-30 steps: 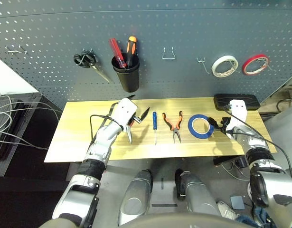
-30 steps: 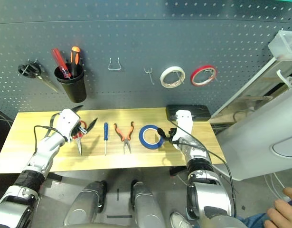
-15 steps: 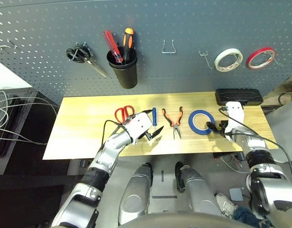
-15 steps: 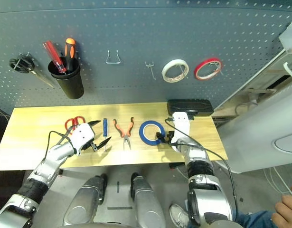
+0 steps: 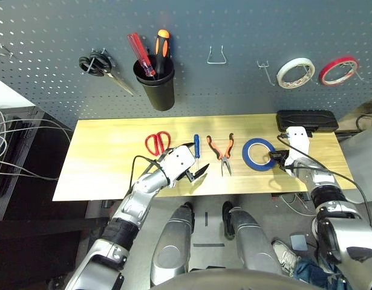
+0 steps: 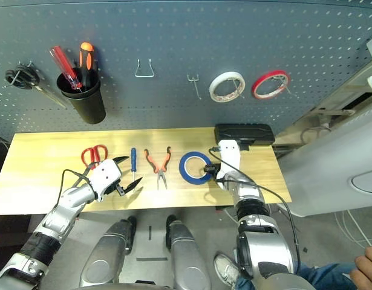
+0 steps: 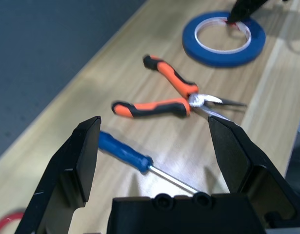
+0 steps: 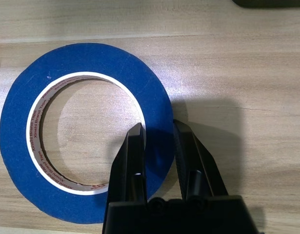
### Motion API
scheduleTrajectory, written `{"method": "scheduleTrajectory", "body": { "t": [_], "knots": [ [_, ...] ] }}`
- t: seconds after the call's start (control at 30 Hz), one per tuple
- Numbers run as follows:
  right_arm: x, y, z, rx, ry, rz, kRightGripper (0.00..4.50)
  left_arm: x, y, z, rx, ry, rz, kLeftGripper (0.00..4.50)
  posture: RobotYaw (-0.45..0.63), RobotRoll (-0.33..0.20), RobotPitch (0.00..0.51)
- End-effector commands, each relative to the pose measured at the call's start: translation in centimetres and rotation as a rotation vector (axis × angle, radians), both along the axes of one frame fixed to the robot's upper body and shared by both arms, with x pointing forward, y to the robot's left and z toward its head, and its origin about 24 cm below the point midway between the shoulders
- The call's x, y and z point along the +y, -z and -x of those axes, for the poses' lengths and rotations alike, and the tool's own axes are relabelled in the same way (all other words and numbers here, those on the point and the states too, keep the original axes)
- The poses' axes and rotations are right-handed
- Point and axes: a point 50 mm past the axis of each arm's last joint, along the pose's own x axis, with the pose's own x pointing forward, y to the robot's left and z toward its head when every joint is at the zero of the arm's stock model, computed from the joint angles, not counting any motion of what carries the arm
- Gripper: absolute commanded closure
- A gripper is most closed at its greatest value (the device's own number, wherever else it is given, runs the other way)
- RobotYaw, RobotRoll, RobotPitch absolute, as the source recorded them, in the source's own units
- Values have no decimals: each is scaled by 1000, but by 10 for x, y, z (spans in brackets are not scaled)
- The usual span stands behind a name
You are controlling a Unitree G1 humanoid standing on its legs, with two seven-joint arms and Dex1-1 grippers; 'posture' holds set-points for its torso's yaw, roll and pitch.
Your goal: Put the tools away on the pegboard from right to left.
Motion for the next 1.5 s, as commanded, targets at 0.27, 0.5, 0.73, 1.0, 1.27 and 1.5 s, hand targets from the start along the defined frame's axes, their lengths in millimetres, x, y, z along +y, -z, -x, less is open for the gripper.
{"method": "scheduleTrajectory", "body": {
  "t": [0.27, 0.5, 0.73, 1.0, 1.27, 1.5],
  "knots": [
    [-5, -37, 9, -385, -131, 143, 3805, -7, -25, -6, -202, 48, 127, 0, 102, 0, 194],
    [-6, -58, 25, -630, -231, 306, 3805, -13, -39, -6, -313, 92, 167, 0, 95, 0, 186],
    [-20, -83, 37, -826, -136, 432, 3805, -22, -49, -6, -355, 129, 209, 0, 80, 0, 189],
    [-34, -123, 50, -1038, -48, 566, 3805, -23, -58, -10, -386, 131, 224, 0, 60, 0, 194],
    [-36, -142, 52, -1107, -16, 582, 3805, -23, -59, -11, -393, 136, 226, 0, 47, 0, 193],
    [-39, -155, 34, -1122, 68, 550, 3805, -27, -64, -14, -410, 140, 231, 0, 56, 0, 191]
  ]
}}
